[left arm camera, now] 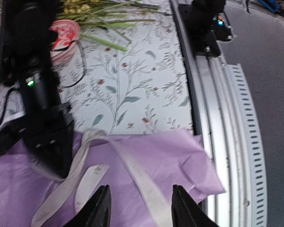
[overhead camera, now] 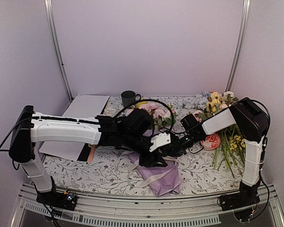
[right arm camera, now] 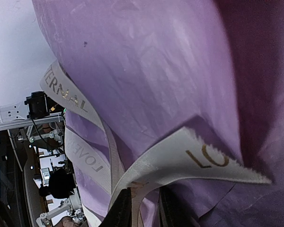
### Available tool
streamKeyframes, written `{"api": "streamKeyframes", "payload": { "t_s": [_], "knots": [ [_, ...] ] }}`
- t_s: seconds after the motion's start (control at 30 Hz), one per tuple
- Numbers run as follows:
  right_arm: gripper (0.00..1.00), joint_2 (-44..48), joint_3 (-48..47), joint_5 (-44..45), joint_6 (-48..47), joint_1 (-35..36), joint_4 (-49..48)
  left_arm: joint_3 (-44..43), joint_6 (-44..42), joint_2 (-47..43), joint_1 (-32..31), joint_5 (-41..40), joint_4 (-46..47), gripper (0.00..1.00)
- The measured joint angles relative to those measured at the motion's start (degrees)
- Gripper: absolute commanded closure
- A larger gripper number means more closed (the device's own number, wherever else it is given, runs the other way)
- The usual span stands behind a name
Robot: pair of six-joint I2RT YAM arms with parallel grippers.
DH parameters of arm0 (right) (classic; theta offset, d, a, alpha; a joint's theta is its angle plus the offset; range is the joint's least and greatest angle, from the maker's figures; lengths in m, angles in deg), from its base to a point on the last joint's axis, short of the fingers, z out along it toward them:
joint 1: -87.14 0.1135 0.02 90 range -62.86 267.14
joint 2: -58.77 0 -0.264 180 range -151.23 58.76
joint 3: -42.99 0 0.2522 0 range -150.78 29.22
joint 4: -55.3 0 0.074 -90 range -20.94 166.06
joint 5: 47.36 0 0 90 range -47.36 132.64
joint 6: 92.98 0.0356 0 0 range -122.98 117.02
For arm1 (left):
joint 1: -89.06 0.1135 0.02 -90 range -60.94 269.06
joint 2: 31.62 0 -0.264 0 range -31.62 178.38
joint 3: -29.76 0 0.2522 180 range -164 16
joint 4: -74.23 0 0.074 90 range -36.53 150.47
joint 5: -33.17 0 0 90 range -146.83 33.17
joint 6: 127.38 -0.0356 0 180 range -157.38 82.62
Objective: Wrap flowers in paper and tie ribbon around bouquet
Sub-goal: Cross the ribbon over the folded bouquet.
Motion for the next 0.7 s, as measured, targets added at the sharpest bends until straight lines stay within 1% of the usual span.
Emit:
{"api": "streamKeyframes", "payload": {
  "t_s": [0.1,0.13,0.27,0.4,0.43,0.47,0.53,0.57,0.6,0.7],
  "knots": [
    [0.78,0.00,0.00,0.00,0.00,0.00,0.00,-5.14,-0.17,6.47,-2.34,2.58,-1.44,0.42],
    [0.78,0.00,0.00,0.00,0.00,0.00,0.00,-6.08,0.20,8.76,-2.29,2.84,-2.01,0.41],
    [0.78,0.00,0.11,0.00,0.02,0.00,-0.17,-6.56,1.11,15.69,-1.64,1.51,-3.45,0.43],
    [0.78,0.00,0.15,0.00,0.02,0.00,-0.33,-6.56,1.92,18.64,-1.55,-0.50,-4.28,0.45],
    [0.78,0.00,0.15,0.02,0.00,0.00,-0.35,-6.56,2.14,18.75,-1.55,-0.94,-4.33,0.50],
    [0.78,0.00,0.17,0.02,0.00,0.00,-0.35,-6.56,2.40,18.75,-1.55,-1.27,-4.31,0.60],
    [0.78,0.00,0.20,0.00,0.00,0.00,-0.39,-6.58,2.93,18.75,-1.55,-1.81,-3.96,0.87],
    [0.78,0.00,0.20,0.02,0.00,0.00,-0.42,-6.58,3.50,18.75,-1.55,-2.12,-3.85,0.98],
    [0.78,0.00,0.22,0.02,0.02,0.00,-0.42,-6.58,3.52,18.75,-1.55,-2.60,-3.74,1.00],
    [0.78,0.00,0.31,0.02,0.00,0.00,-0.52,-6.54,3.76,18.51,-1.51,-3.67,-3.15,1.00]
  ]
}}
